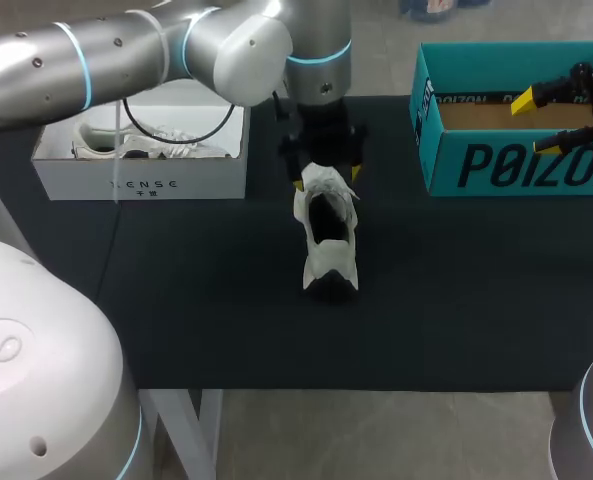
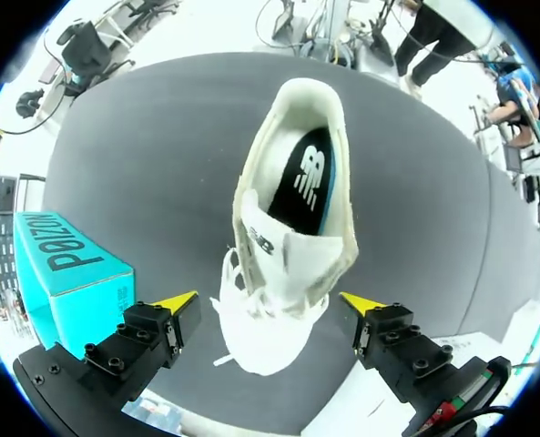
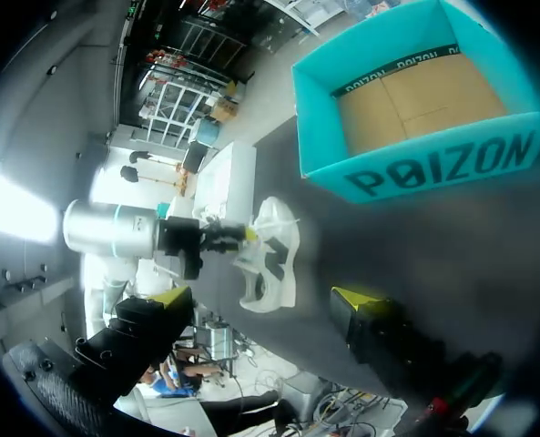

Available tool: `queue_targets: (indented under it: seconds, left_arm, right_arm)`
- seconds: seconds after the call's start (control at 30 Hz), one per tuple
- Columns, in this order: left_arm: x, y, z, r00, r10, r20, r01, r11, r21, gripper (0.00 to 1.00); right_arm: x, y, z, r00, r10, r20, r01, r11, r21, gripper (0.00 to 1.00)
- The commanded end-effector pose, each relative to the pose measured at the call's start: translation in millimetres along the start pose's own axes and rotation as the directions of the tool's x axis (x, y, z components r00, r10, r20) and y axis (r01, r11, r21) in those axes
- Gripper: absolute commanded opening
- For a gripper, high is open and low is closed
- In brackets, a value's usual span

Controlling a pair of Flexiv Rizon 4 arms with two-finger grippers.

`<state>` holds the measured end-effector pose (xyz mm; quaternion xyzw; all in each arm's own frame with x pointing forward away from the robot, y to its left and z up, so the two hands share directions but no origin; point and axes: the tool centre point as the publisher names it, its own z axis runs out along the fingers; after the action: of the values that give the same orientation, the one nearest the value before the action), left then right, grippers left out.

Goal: Take the shoe out of the shoebox, open the shoe tongue, remove and reinsert the insole, then place the shoe into the shoebox

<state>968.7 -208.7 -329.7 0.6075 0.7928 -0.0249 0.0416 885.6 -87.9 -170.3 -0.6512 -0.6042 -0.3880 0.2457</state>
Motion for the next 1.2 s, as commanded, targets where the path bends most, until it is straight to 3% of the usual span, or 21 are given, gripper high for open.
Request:
queue_targets:
  seconds: [0.03,0.07,0.1,0.13,0.17,0.33,0.5,0.83,1.2]
  left_arm:
    - [0.4,-1,-14,1.000,-0.016,0.020,0.017,1.000,-0.016,1.00]
    - [0.4,0,-17,1.000,-0.020,0.020,0.020,1.000,-0.017,1.00]
    - [0.5,0,-20,0.999,-0.024,0.027,0.025,1.000,-0.018,0.94]
    - [0.1,-1,-24,0.999,-0.025,0.040,0.026,1.000,-0.005,0.35]
    - [-0.1,-2,-25,0.999,-0.026,0.038,0.026,1.000,-0.005,0.00]
    - [-2.2,-10,-29,1.000,-0.021,0.019,0.022,1.000,-0.007,0.00]
    - [0.2,-7,-22,0.998,-0.060,-0.006,0.059,0.998,-0.027,0.00]
    - [8.4,-16,6,0.994,-0.103,-0.034,0.104,0.994,0.034,0.00]
    - [28.4,-38,28,0.983,-0.127,-0.131,0.141,0.984,0.108,0.00]
  right_arm:
    - [-0.1,-0.2,0,1.000,0.000,0.003,0.000,1.000,0.000,1.00]
    - [-0.1,-0.2,0,1.000,0.000,0.003,0.000,1.000,0.000,1.00]
    - [-0.1,-0.2,0,1.000,0.000,0.003,0.000,1.000,0.000,1.00]
    - [-0.1,-0.2,0,1.000,0.000,0.003,0.000,1.000,0.000,1.00]
    - [-0.1,-0.2,0,1.000,0.000,0.003,0.000,1.000,0.000,1.00]
    - [-0.1,-0.2,0,1.000,0.000,0.003,0.000,1.000,0.000,1.00]
    - [-0.1,-0.2,0,1.000,0.000,0.003,0.000,1.000,0.000,1.00]
    - [-0.1,-0.2,0,1.000,0.000,0.003,0.000,1.000,0.000,1.00]
    - [-0.1,-0.2,0,1.000,0.000,0.003,0.000,1.000,0.000,1.00]
